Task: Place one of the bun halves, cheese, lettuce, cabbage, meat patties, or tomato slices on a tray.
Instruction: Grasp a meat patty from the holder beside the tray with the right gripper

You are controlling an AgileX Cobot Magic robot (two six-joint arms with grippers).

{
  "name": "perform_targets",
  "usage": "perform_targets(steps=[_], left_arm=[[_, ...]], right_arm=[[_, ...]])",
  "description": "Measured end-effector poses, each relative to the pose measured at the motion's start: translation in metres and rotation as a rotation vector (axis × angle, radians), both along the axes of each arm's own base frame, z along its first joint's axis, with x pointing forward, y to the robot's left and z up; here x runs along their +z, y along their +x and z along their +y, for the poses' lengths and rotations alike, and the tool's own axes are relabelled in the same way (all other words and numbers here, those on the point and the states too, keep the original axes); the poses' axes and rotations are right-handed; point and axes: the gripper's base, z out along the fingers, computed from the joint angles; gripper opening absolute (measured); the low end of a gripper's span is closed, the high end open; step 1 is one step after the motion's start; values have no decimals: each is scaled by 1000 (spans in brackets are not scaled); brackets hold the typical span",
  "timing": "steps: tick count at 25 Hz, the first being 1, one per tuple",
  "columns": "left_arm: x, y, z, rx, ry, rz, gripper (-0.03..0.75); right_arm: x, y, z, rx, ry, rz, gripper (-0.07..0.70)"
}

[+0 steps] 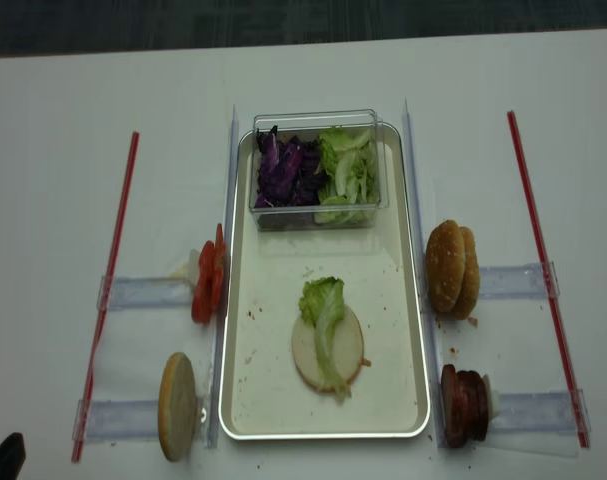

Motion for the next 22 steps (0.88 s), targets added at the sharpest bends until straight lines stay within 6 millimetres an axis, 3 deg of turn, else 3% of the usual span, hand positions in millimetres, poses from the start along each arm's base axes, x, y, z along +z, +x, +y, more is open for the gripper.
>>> perform_targets(steps=[13, 22], left_arm=[[0, 0, 0, 0, 0, 0, 270], [0, 0, 0, 0, 0, 0, 270]], right_arm=[[3, 73, 1, 9, -1, 222, 538], [1, 83, 3, 1, 18, 251, 538]])
